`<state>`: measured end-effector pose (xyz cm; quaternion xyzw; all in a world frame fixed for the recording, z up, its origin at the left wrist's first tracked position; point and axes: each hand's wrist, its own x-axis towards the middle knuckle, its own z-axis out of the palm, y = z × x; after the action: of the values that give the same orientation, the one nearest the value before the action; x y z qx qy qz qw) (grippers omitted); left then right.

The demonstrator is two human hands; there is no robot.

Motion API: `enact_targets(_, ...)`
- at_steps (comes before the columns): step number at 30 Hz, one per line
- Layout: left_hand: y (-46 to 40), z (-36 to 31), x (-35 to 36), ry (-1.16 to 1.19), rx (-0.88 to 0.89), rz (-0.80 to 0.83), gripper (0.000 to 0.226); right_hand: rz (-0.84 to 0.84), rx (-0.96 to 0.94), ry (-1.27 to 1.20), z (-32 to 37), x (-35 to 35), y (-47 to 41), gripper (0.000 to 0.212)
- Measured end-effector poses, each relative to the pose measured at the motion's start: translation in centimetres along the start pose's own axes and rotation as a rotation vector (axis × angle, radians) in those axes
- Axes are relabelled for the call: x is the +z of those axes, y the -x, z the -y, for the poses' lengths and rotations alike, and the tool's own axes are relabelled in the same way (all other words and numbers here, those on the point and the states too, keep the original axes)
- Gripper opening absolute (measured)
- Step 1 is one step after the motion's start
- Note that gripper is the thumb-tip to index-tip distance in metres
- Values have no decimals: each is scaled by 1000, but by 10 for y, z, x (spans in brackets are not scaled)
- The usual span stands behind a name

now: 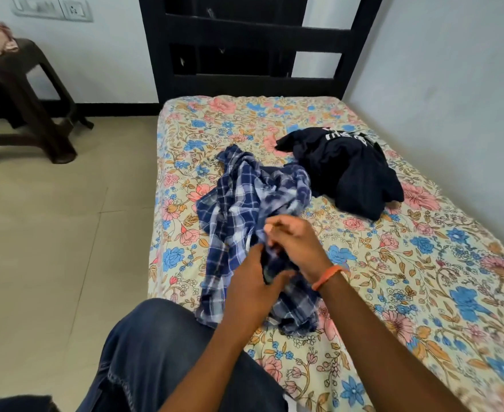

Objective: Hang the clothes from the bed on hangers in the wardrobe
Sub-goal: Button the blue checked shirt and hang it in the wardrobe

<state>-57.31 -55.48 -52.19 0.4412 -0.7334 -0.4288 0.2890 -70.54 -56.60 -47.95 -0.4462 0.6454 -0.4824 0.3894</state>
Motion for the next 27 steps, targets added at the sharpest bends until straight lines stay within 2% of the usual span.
enact_targets(1,-2,6,4,20,-27,-41,27,117,41,-64,-1,5,1,11)
enact_targets(2,-3,15,5,38,-96,-90,17,136,67,-112,-6,7,0,13)
enact_targets(3,-3,25,4,80,-200,-122,9,28,70,-102,-12,5,-2,12)
enact_targets(4,-4,34,1,162,-327,-134,6,-148,55,-21,-21,1,-4,10)
enact_targets(5,-5,42,-2,277,-443,-148,8,-309,54,108,-33,-6,-7,6)
enact_targets(6,-7,48,-4,368,-534,-167,10,-396,79,244,-45,-15,-9,8)
enact_targets(7,-9,50,-4,414,-584,-182,10,-392,147,370,-56,-24,-10,19)
enact_targets(8,-10,52,-4,420,-606,-192,11,-317,228,475,-66,-31,-10,35)
enact_targets(9,-11,52,-3,416,-608,-199,12,-210,290,550,-77,-37,-10,50)
enact_targets(10,-12,52,-1,405,-604,-204,10,-123,306,583,-84,-42,-9,56)
enact_targets(12,-13,50,2,383,-586,-205,15,-49,285,490,-94,-48,-8,44)
enact_targets(15,-12,46,2,314,-530,-218,25,-48,264,353,-94,-56,-8,22)
enact_targets(17,-10,43,1,207,-456,-231,22,-97,221,377,-87,-67,-8,14)
enact_targets(22,-9,34,13,-12,-275,-218,5,-332,89,609,-80,-129,-11,16)
enact_targets(25,-9,33,23,-104,-235,-163,35,-586,100,792,-88,-169,-14,15)
enact_targets(27,-7,30,26,-189,-215,-158,47,-619,241,759,-94,-178,-15,22)
